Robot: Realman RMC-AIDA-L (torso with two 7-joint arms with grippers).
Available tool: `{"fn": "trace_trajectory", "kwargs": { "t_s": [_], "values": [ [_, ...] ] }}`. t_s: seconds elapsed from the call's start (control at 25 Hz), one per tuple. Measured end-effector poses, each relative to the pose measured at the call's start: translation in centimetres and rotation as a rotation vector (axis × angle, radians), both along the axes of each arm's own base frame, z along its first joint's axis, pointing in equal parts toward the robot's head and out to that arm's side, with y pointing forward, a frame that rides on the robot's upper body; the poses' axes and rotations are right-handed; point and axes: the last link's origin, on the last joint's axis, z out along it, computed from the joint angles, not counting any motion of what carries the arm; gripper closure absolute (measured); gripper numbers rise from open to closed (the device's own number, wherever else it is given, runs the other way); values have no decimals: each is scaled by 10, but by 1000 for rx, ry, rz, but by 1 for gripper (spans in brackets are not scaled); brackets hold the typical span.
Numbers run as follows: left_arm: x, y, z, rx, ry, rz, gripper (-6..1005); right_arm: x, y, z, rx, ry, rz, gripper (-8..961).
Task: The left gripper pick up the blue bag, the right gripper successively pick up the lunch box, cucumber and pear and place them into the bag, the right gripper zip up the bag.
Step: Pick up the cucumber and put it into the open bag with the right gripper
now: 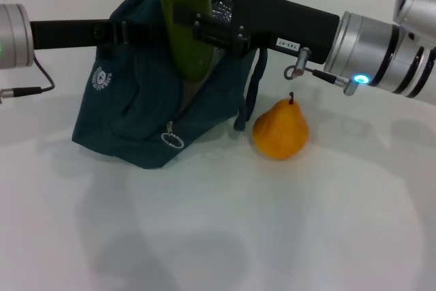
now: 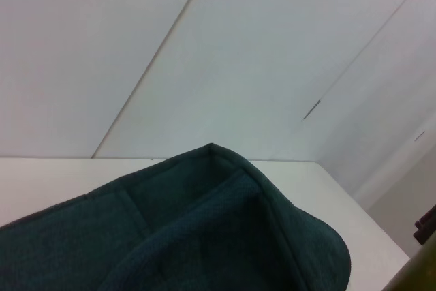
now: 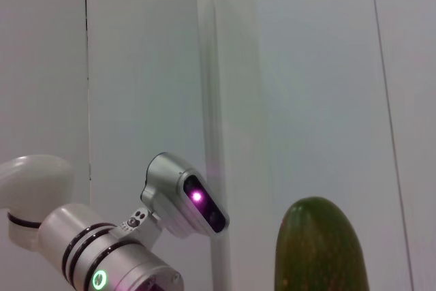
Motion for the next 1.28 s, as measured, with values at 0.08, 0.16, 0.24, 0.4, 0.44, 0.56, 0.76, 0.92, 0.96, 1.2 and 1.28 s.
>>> {"fn": "trace_trajectory", "kwargs": {
  "t_s": [0.08, 0.16, 0.24, 0.4, 0.44, 0.56, 0.76, 0.92, 0.96, 1.2, 1.28],
  "values": [
    [0, 1, 0, 4, 0, 2, 952, 0, 0, 0, 1, -2, -2, 336],
    [0, 1, 0, 6, 0, 3, 952, 0, 0, 0, 1, -2, -2, 332],
    [0, 1, 0, 6, 0, 3, 952, 1, 0, -1, 0, -6, -4, 329],
    [-1, 1, -1, 4, -1, 6, 952, 2, -1, -5, -4, -16, -14, 323],
    [-1, 1, -1, 0, -3, 6, 952, 2, -1, -6, -4, -15, -15, 321],
    [-1, 3, -3, -7, -6, 7, 952, 1, -4, -9, -8, -10, -12, 316],
    [-1, 5, -4, -16, -6, 4, 952, 2, -6, -12, -14, -16, -16, 308],
    [-1, 5, -4, -15, -3, 0, 952, 5, -8, -14, -18, -21, -23, 301],
    [-1, 5, -4, -15, -3, 0, 952, 5, -8, -14, -20, -22, -25, 300],
    [-2, 6, -1, -1, -9, 6, 952, 9, -12, -19, -36, -46, -26, 290],
    [-2, 6, 0, 1, -10, 7, 952, 9, -12, -20, -39, -49, -25, 287]
  ]
}}
